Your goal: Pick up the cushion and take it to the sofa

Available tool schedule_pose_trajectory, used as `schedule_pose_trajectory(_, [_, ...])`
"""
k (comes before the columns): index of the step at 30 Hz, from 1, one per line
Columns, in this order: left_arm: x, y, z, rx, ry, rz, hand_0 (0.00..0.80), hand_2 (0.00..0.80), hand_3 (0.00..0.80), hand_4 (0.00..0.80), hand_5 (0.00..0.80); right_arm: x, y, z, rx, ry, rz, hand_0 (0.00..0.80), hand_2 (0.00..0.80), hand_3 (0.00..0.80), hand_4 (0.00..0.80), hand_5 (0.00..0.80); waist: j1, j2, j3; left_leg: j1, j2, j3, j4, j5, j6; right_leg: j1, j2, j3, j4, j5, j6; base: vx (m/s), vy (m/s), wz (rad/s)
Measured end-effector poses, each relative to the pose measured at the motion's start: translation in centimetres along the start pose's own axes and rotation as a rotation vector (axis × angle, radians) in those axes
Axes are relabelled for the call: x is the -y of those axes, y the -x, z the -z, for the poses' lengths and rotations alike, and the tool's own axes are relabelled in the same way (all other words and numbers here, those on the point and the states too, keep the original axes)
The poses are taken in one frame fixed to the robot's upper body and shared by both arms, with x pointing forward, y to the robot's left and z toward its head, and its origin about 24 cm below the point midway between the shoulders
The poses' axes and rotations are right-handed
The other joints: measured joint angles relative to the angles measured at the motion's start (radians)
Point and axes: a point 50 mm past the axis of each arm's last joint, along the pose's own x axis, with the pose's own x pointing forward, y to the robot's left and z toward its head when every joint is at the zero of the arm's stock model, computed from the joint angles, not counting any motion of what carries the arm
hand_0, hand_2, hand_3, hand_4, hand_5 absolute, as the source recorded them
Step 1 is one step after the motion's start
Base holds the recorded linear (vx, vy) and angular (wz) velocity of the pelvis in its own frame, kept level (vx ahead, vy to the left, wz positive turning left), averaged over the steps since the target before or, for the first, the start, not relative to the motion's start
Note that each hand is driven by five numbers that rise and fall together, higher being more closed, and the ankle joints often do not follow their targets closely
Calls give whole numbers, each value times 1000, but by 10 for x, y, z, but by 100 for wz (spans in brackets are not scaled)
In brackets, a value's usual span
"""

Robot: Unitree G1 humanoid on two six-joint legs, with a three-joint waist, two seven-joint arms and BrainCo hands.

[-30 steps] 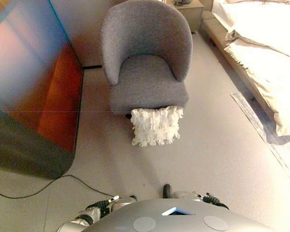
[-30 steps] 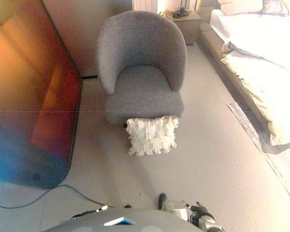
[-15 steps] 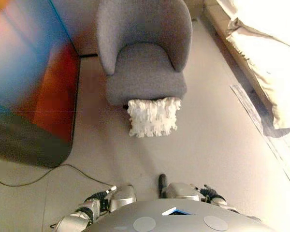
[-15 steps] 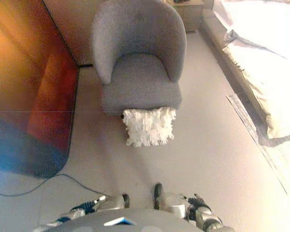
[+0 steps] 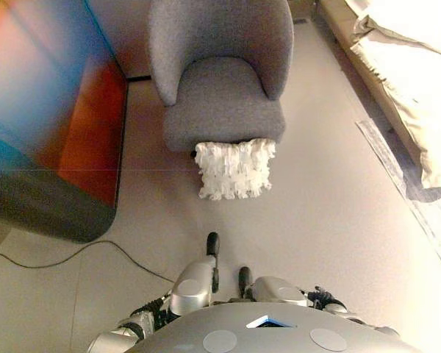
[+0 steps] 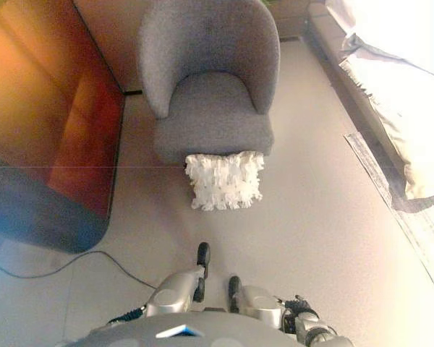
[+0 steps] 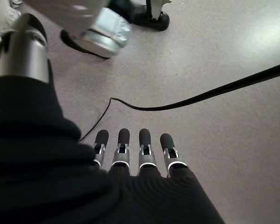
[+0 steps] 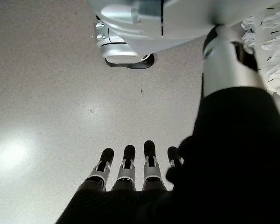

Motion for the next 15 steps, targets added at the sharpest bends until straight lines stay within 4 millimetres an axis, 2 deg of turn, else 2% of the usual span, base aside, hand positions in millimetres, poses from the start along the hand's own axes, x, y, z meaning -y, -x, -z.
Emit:
schedule_pose_trajectory(3, [2, 0, 2, -4, 8, 11, 0, 0, 0, 0, 0, 2, 0, 0, 7, 7, 6, 0, 0, 0, 0, 0, -3, 12, 7, 0, 25, -37, 6, 0, 0, 11, -3, 49, 1, -16, 27, 445, 98, -39])
schedule_pose_trajectory(5, [5, 0, 3, -7, 17, 24, 0, 0, 0, 0, 0, 7, 0, 5, -3, 17, 17, 0, 0, 0, 0, 0, -4, 29, 5, 7, 40, -36, 39, -13, -7, 18, -7, 76, 2, -40, 64, 442, 122, -44])
schedule_pose_trajectory(7, [5, 0, 5, -9, 23, 35, 0, 0, 0, 0, 0, 6, 0, 5, 2, 22, 20, 0, 0, 0, 0, 0, 5, 28, 5, -5, 19, -13, 95, 6, -5, 33, -28, 93, 30, -84, 97, 581, 133, -44])
schedule_pose_trajectory(9, [-5, 0, 1, 20, 41, 21, 0, 0, 0, 0, 0, -3, 1, 3, 8, 13, 10, 0, 0, 0, 0, 0, 1, -15, 8, 11, -21, 6, 108, 23, 25, 2, -35, 69, 244, -190, 126, 538, 119, -26])
schedule_pose_trajectory(11, [-15, 0, 0, 32, 41, -2, 0, 0, 0, 0, 0, -15, 3, 11, -4, 5, -14, 0, 0, 0, 0, 0, 2, -66, -15, 36, -62, 26, 106, 21, 79, 23, -53, 35, 317, -244, 131, 538, 139, -9])
schedule_pose_trajectory(12, [-16, 0, -1, 38, 41, -2, 0, 0, 0, 0, 0, -16, 3, 11, -3, 10, -11, 0, 0, 0, 0, 0, 3, -75, -26, 41, -77, 23, 107, 24, 110, 24, -67, 22, 317, -249, 135, 415, 122, -18])
schedule_pose_trajectory(14, [-17, 0, 0, 34, 40, -9, 0, 0, 0, 0, 0, -17, 3, 7, 23, 10, -2, 0, 0, 0, 0, 0, -2, -78, -31, 53, -83, 24, 96, 34, 141, 3, -70, 15, 375, -244, 152, 372, 125, -5])
schedule_pose_trajectory(15, [-18, 0, 0, 36, 39, -14, 0, 0, 0, 0, 0, -18, 4, 6, 31, 7, 2, 0, 0, 0, 0, 0, -8, -81, -34, 61, -91, 25, 87, 32, 147, -17, -74, 10, 424, -241, 165, 395, 156, -3])
